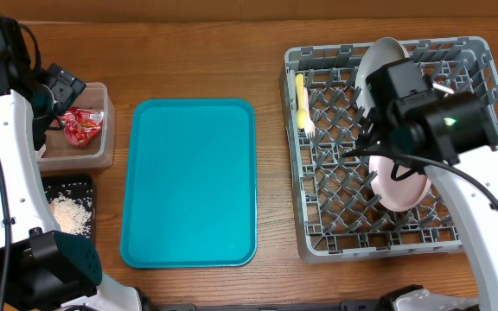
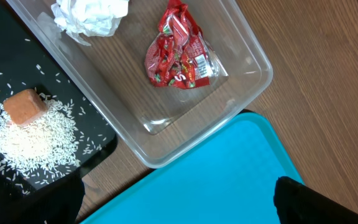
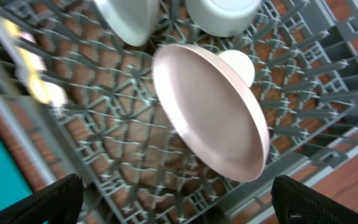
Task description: Sort waste into correct bins and load items into the dishwasher rack
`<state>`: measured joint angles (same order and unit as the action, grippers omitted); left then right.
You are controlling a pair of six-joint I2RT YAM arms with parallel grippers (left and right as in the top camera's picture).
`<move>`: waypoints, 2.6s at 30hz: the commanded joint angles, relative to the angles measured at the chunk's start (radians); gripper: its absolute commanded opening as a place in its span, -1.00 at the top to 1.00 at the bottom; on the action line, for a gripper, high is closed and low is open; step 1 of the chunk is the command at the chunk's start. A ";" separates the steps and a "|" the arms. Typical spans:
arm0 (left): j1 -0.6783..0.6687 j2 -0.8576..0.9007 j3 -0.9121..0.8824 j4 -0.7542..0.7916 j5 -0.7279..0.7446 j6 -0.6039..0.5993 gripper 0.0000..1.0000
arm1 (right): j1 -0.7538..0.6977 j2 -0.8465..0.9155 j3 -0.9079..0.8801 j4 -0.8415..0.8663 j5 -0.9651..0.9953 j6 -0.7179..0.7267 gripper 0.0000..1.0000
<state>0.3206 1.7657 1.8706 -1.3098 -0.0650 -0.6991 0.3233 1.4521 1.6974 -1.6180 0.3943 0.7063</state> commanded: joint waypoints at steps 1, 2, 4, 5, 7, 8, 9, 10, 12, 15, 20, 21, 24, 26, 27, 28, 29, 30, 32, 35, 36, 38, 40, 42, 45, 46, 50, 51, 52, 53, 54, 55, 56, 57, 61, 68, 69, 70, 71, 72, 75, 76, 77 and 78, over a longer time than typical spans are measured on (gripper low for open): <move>0.000 0.000 -0.002 0.002 -0.013 0.004 -1.00 | 0.003 -0.031 0.053 0.000 -0.037 0.005 -1.00; 0.000 0.000 -0.002 0.002 -0.013 0.004 -1.00 | 0.003 -0.037 0.055 0.002 -0.035 0.010 -1.00; 0.000 0.000 -0.002 0.002 -0.013 0.004 -0.99 | 0.003 -0.060 0.055 0.003 0.005 0.077 -1.00; 0.000 0.000 -0.002 0.002 -0.013 0.004 -1.00 | 0.003 -0.077 0.055 0.004 0.035 0.113 -1.00; 0.000 0.000 -0.002 0.002 -0.013 0.004 -1.00 | 0.003 -0.119 0.054 0.002 0.085 0.177 -1.00; 0.000 0.000 -0.002 0.002 -0.013 0.004 -1.00 | 0.003 -0.143 0.054 -0.002 0.099 0.195 -1.00; 0.000 0.000 -0.002 0.002 -0.013 0.004 -0.99 | 0.003 -0.164 0.054 -0.008 0.106 0.204 -1.00; 0.000 0.000 -0.002 0.002 -0.013 0.004 -1.00 | 0.003 -0.196 0.050 -0.018 0.114 0.212 -1.00; 0.000 0.000 -0.002 0.002 -0.013 0.004 -1.00 | 0.003 -0.262 0.026 -0.031 0.129 0.211 -1.00; 0.000 0.000 -0.002 0.002 -0.013 0.004 -1.00 | 0.003 -0.373 -0.047 -0.041 0.144 0.212 -1.00; 0.000 0.000 -0.002 0.002 -0.013 0.004 -1.00 | 0.003 -0.571 -0.251 -0.037 0.144 0.317 -1.00; 0.000 0.000 -0.002 0.002 -0.013 0.004 -1.00 | 0.003 -0.597 -0.281 -0.037 0.143 0.344 -1.00; 0.000 0.000 -0.002 0.002 -0.013 0.004 -0.99 | 0.003 -0.669 -0.370 -0.037 0.129 0.454 -1.00; 0.000 0.000 -0.002 0.002 -0.013 0.004 -0.99 | 0.003 -0.684 -0.394 -0.037 0.100 0.525 -1.00; 0.000 0.000 -0.002 0.002 -0.013 0.004 -0.99 | 0.003 -0.684 -0.399 -0.036 0.094 0.560 -1.00; 0.000 0.000 -0.002 0.002 -0.013 0.004 -1.00 | 0.003 -0.682 -0.402 -0.033 0.089 0.588 -1.00; 0.000 0.000 -0.002 0.002 -0.013 0.004 -1.00 | 0.003 -0.680 -0.402 -0.032 0.084 0.602 -1.00; 0.000 0.000 -0.002 0.002 -0.013 0.004 -1.00 | 0.003 -0.679 -0.402 -0.032 0.083 0.603 -1.00; 0.000 0.000 -0.002 0.002 -0.013 0.004 -1.00 | 0.003 -0.679 -0.402 -0.032 0.083 0.603 -1.00; 0.000 0.000 -0.002 0.002 -0.013 0.004 -1.00 | 0.003 -0.679 -0.402 -0.032 0.083 0.603 -1.00; 0.000 0.000 -0.002 0.002 -0.013 0.004 -1.00 | 0.003 -0.679 -0.402 -0.032 0.083 0.603 -1.00; 0.000 0.000 -0.002 0.002 -0.013 0.004 -1.00 | 0.003 -0.679 -0.402 -0.033 0.083 0.603 -1.00; 0.000 0.000 -0.002 0.002 -0.013 0.004 -0.99 | 0.003 -0.679 -0.402 -0.033 0.083 0.603 -1.00; 0.000 0.000 -0.002 0.002 -0.013 0.004 -0.99 | 0.003 -0.679 -0.402 -0.033 0.083 0.603 -1.00; 0.000 0.000 -0.002 0.002 -0.013 0.004 -1.00 | 0.003 -0.679 -0.402 -0.041 0.083 0.603 -1.00; 0.000 0.000 -0.002 0.002 -0.013 0.004 -1.00 | 0.003 -0.679 -0.402 -0.044 0.083 0.603 -1.00; 0.000 0.000 -0.002 0.002 -0.013 0.004 -0.99 | 0.003 -0.679 -0.403 -0.041 0.101 0.603 -1.00; 0.000 0.000 -0.002 0.002 -0.013 0.004 -0.99 | 0.005 -0.681 -0.409 -0.032 0.104 0.603 -1.00; 0.000 0.000 -0.002 0.002 -0.013 0.004 -1.00 | 0.003 -0.684 -0.417 -0.023 0.109 0.603 -1.00; 0.000 0.000 -0.002 0.002 -0.013 0.004 -0.99 | -0.010 -0.689 -0.430 -0.009 0.115 0.603 -1.00; 0.000 0.000 -0.002 0.002 -0.013 0.004 -1.00 | -0.028 -0.698 -0.449 0.014 0.121 0.597 -1.00; 0.000 0.000 -0.002 0.002 -0.013 0.004 -1.00 | -0.051 -0.715 -0.480 0.054 0.121 0.568 -1.00; 0.000 0.000 -0.002 0.002 -0.013 0.004 -1.00 | -0.067 -0.730 -0.508 0.092 0.116 0.536 -1.00; 0.000 0.000 -0.002 0.002 -0.013 0.004 -1.00 | -0.086 -0.754 -0.547 0.143 0.103 0.491 -1.00; 0.000 0.000 -0.002 0.002 -0.013 0.004 -1.00 | -0.176 -0.900 -0.774 0.434 -0.014 0.241 -1.00; 0.000 0.000 -0.002 0.002 -0.013 0.004 -1.00 | -0.298 -1.143 -1.182 0.913 -0.223 -0.040 -1.00; 0.000 0.000 -0.002 0.002 -0.013 0.004 -0.99 | -0.312 -1.167 -1.235 0.975 -0.255 -0.057 -1.00; 0.000 0.000 -0.002 0.002 -0.013 0.004 -1.00 | -0.321 -1.188 -1.286 1.037 -0.283 -0.069 -1.00; 0.000 0.000 -0.002 0.002 -0.013 0.004 -1.00 | -0.328 -1.206 -1.333 1.096 -0.310 -0.085 -1.00; 0.000 0.000 -0.002 0.002 -0.013 0.004 -1.00 | -0.332 -1.226 -1.377 1.150 -0.330 -0.100 -1.00; 0.000 0.000 -0.002 0.002 -0.013 0.004 -0.99 | -0.337 -1.289 -1.491 1.292 -0.364 -0.153 -1.00; 0.000 0.000 -0.002 0.002 -0.013 0.004 -1.00 | -0.337 -1.307 -1.524 1.332 -0.370 -0.169 -1.00; 0.000 0.000 -0.002 0.002 -0.013 0.004 -1.00 | -0.337 -1.322 -1.553 1.370 -0.377 -0.183 -1.00; 0.000 0.000 -0.002 0.002 -0.013 0.004 -0.99 | -0.337 -1.335 -1.579 1.403 -0.382 -0.188 -1.00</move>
<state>0.3206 1.7657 1.8706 -1.3094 -0.0650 -0.6991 -0.0071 0.1589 0.1730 -0.2699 0.0765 0.6044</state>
